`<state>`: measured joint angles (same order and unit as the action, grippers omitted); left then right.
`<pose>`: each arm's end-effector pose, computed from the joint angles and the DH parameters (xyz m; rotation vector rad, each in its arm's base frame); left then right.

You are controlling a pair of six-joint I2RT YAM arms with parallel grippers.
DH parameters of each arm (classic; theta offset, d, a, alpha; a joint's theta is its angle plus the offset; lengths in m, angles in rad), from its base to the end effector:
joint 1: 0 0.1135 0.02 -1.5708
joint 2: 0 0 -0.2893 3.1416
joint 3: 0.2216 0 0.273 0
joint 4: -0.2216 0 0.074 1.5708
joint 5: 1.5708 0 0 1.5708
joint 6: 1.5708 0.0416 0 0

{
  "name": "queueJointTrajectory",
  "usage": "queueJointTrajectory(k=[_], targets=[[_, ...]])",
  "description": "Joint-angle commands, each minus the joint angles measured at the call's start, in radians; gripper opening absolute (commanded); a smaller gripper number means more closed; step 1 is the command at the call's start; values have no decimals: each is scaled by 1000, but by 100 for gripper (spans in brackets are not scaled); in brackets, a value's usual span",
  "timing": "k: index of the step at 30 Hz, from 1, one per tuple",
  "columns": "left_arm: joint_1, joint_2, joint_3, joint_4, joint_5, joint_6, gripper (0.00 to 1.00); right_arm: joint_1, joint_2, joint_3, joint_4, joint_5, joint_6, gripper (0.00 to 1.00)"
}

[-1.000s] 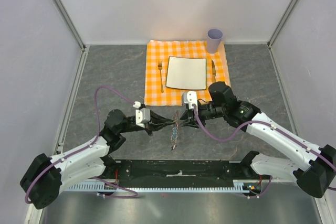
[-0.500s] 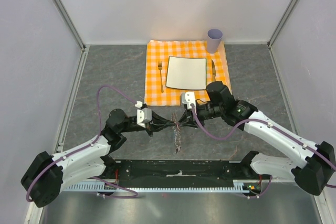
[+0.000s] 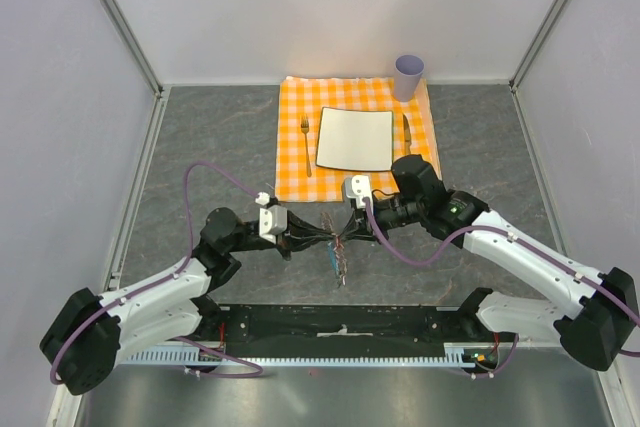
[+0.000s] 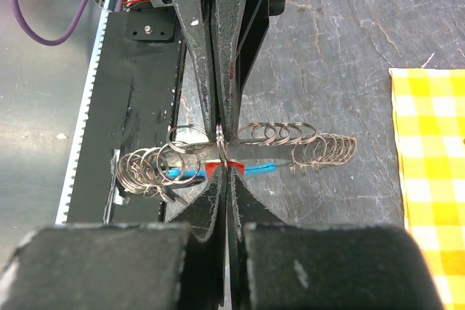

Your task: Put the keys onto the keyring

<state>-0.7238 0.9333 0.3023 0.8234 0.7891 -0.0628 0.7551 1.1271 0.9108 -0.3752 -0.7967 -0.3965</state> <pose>0.1300 -0.1543 0.2571 1.1084 1.0799 -1.1736 0.1649 0.1960 0.3188 -1.5322 1.4988 1.0648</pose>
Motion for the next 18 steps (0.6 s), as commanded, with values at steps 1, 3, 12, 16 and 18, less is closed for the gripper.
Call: queueJointTrajectory(k=[1, 3, 12, 16, 18], targets=[[3, -36, 5, 118, -25, -29, 2, 0, 6, 7, 33, -26, -7, 0], [3, -51, 1, 120, -34, -29, 2, 0, 13, 5, 33, -26, -5, 0], [3, -85, -22, 143, -62, -39, 2, 0, 46, 2, 33, -13, 5, 0], [6, -96, -29, 126, -83, -26, 2, 0, 33, 0, 33, 36, 13, 0], [6, -109, -38, 102, -120, -11, 2, 0, 28, -4, 30, 82, 24, 0]])
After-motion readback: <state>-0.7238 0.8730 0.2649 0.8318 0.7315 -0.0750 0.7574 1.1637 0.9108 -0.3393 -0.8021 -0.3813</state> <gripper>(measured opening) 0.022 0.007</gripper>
